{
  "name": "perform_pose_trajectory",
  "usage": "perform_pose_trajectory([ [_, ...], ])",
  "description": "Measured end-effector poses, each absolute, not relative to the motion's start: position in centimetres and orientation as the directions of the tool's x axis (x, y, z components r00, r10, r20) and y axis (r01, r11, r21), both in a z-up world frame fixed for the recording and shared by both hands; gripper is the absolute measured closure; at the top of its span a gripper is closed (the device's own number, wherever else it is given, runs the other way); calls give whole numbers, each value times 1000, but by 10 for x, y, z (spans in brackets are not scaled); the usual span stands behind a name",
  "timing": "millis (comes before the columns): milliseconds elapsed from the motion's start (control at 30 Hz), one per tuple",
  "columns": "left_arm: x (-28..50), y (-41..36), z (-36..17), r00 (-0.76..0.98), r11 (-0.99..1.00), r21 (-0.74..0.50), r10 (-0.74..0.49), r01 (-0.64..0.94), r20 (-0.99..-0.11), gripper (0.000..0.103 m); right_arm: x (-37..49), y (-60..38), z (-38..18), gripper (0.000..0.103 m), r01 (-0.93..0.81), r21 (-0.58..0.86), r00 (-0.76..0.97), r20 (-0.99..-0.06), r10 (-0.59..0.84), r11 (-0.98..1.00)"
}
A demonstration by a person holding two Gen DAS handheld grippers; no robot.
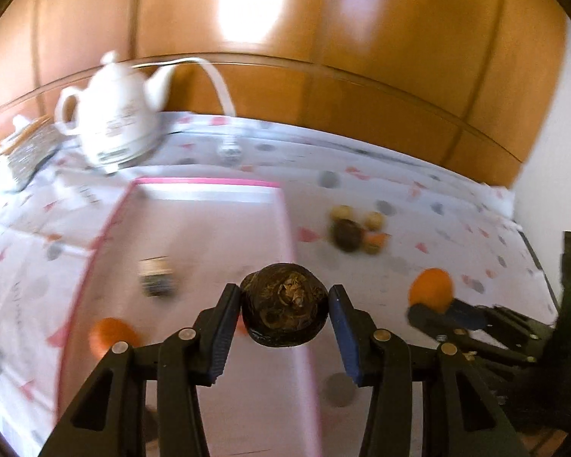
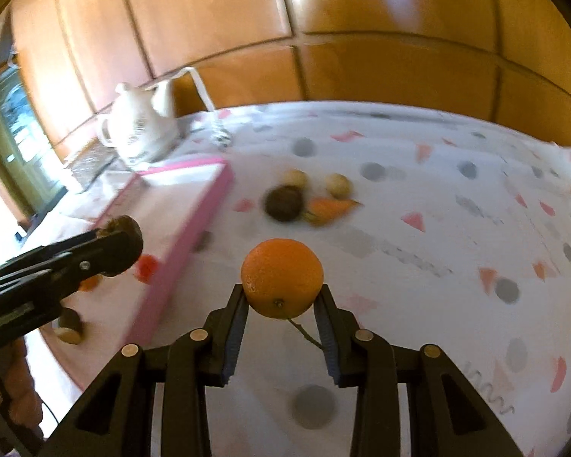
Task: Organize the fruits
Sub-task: 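Carry the dark beet into the pink tray and open the left gripper while the right places the mandarin there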
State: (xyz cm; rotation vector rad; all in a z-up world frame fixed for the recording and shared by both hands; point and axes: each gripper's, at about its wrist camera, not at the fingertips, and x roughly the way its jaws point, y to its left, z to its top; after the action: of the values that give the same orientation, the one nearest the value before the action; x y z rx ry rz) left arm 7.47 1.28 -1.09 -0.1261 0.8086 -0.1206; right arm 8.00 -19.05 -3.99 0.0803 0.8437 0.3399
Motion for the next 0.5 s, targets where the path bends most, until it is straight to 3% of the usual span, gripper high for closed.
perform_pose_trajectory([
  [267,63,70,-15,693,982,-147,-27,-115,-720,55,83,-125,-18,67,-431,231,556,-693,458,872],
  [500,58,82,-8,709,978,-134,18,-157,-705,54,80,-89,-18,67,-507,235,503,-701,506,829],
])
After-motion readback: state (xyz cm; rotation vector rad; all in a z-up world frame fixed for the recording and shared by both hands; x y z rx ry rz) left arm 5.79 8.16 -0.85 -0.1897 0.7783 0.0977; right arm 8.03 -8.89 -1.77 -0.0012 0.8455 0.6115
